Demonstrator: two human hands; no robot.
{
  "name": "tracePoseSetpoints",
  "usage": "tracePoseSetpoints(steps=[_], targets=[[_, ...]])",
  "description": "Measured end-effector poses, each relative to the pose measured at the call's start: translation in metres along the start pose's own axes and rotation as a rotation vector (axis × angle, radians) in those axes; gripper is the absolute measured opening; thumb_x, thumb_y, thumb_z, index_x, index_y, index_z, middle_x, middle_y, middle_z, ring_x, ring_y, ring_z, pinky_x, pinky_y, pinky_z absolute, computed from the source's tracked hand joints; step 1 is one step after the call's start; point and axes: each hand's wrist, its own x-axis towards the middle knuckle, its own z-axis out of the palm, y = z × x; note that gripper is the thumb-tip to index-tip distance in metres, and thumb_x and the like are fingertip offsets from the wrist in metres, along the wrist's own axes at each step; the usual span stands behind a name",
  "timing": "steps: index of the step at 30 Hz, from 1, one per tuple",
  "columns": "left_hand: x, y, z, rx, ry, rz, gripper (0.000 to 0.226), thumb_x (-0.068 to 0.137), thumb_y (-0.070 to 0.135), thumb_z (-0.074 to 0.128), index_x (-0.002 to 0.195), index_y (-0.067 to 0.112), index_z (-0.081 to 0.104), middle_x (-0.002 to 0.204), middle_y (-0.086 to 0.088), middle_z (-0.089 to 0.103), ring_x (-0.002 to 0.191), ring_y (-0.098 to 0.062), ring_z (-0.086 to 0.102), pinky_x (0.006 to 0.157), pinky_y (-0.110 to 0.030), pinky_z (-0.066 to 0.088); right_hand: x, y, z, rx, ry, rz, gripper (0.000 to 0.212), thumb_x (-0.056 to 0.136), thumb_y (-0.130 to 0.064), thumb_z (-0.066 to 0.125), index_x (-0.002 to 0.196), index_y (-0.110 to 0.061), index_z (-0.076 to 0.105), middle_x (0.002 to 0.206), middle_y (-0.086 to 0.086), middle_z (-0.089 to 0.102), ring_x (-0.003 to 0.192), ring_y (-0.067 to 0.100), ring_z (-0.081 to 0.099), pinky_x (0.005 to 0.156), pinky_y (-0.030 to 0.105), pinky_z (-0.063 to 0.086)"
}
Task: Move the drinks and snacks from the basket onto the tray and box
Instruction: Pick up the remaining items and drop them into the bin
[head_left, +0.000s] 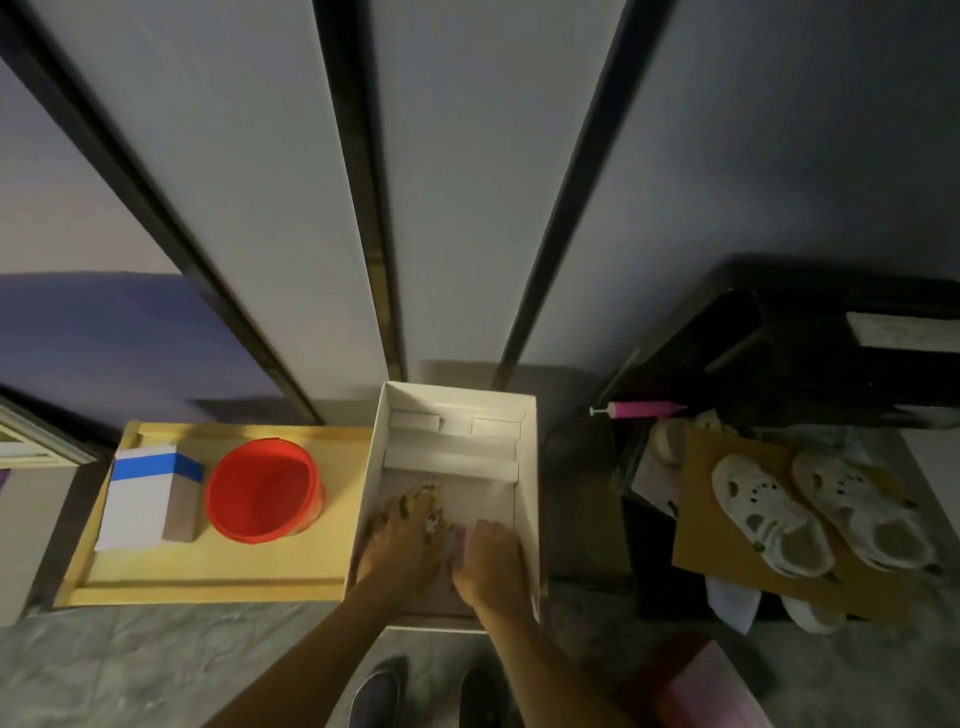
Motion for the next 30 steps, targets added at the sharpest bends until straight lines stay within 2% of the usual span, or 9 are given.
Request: tracePoseSetpoints(steps=[5, 10, 13, 17, 20, 22, 25, 26, 30], targets=[[-0.002, 0.001, -0.010, 0.040, 0.029, 0.022, 0.059, 0.103, 0.063, 0.047, 0.154, 0.032, 0.043, 0.151, -0.006, 0.046, 0.127, -0.030, 0.058, 0.099, -0.043, 0.055, -0.001, -0.006, -0.005, 0.071, -0.007, 0.049, 0.029, 0.098, -0.041, 0.069, 0.121, -0.023, 0.066, 0.118, -0.001, 0.069, 0.111, 0.018, 0.066, 0.100, 0.033, 0.056], [-0.013, 0.009, -0.048, 0.009, 0.133, 0.098, 0.048, 0.098, 0.037, 0.066, 0.146, 0.032, 0.057, 0.147, 0.001, 0.053, 0.120, -0.026, 0.065, 0.093, -0.043, 0.059, -0.004, -0.016, -0.049, 0.144, 0.119, 0.039, 0.028, 0.102, -0.041, 0.066, 0.124, -0.024, 0.069, 0.113, -0.002, 0.072, 0.099, 0.011, 0.071, 0.089, 0.031, 0.062], [-0.024, 0.017, -0.081, -0.070, 0.220, 0.167, 0.042, 0.098, 0.026, 0.068, 0.140, 0.026, 0.066, 0.141, -0.003, 0.060, 0.116, -0.028, 0.066, 0.095, -0.044, 0.057, -0.018, -0.021, -0.088, 0.139, 0.153, -0.075, 0.043, 0.101, -0.034, 0.060, 0.143, -0.026, 0.063, 0.129, -0.002, 0.068, 0.113, 0.013, 0.068, 0.095, 0.031, 0.060], [-0.040, 0.027, -0.131, -0.164, 0.254, 0.282, 0.045, 0.093, 0.022, 0.077, 0.137, 0.019, 0.070, 0.139, -0.012, 0.063, 0.115, -0.038, 0.067, 0.100, -0.044, 0.055, -0.050, -0.026, -0.140, 0.278, 0.268, -0.072, 0.037, 0.099, -0.030, 0.061, 0.136, -0.023, 0.065, 0.127, -0.004, 0.067, 0.114, 0.014, 0.068, 0.097, 0.033, 0.060], [-0.061, 0.043, -0.167, -0.178, 0.272, 0.367, 0.049, 0.091, 0.026, 0.081, 0.138, 0.024, 0.069, 0.139, -0.007, 0.063, 0.116, -0.034, 0.066, 0.099, -0.042, 0.055, -0.080, -0.025, -0.172, 0.311, 0.329, -0.066, 0.040, 0.101, -0.032, 0.062, 0.140, -0.023, 0.062, 0.129, -0.004, 0.066, 0.107, 0.011, 0.068, 0.098, 0.028, 0.058], [-0.076, 0.060, -0.187, -0.182, 0.308, 0.441, 0.048, 0.089, 0.029, 0.083, 0.135, 0.027, 0.071, 0.135, -0.003, 0.065, 0.113, -0.030, 0.068, 0.094, -0.035, 0.056, -0.102, -0.023, -0.192, 0.335, 0.398, -0.065, 0.038, 0.100, -0.031, 0.064, 0.138, -0.024, 0.064, 0.127, -0.005, 0.066, 0.103, 0.008, 0.066, 0.096, 0.026, 0.058], [-0.103, 0.089, -0.207, -0.244, 0.326, 0.569, 0.045, 0.086, 0.026, 0.087, 0.129, 0.025, 0.074, 0.125, 0.004, 0.065, 0.103, -0.017, 0.067, 0.077, -0.001, 0.043, -0.138, -0.012, -0.216, 0.311, 0.502, -0.058, 0.032, 0.102, -0.035, 0.065, 0.133, -0.025, 0.065, 0.120, -0.006, 0.067, 0.101, 0.004, 0.063, 0.094, 0.021, 0.054], [-0.112, 0.100, -0.210, -0.243, 0.327, 0.626, 0.045, 0.086, 0.024, 0.088, 0.129, 0.023, 0.074, 0.124, 0.004, 0.065, 0.100, -0.013, 0.064, 0.076, 0.004, 0.040, -0.151, -0.006, -0.224, 0.322, 0.531, -0.046, 0.034, 0.102, -0.038, 0.066, 0.133, -0.024, 0.065, 0.121, -0.005, 0.067, 0.105, 0.006, 0.063, 0.096, 0.023, 0.054], [-0.151, 0.152, -0.200, -0.214, 0.314, 0.826, 0.044, 0.087, 0.023, 0.088, 0.129, 0.020, 0.075, 0.125, 0.004, 0.067, 0.101, -0.006, 0.059, 0.081, 0.003, 0.039, -0.212, 0.039, -0.246, 0.350, 0.593, 0.041, 0.047, 0.102, -0.040, 0.068, 0.144, -0.022, 0.059, 0.132, -0.001, 0.066, 0.120, 0.017, 0.064, 0.106, 0.038, 0.054]])
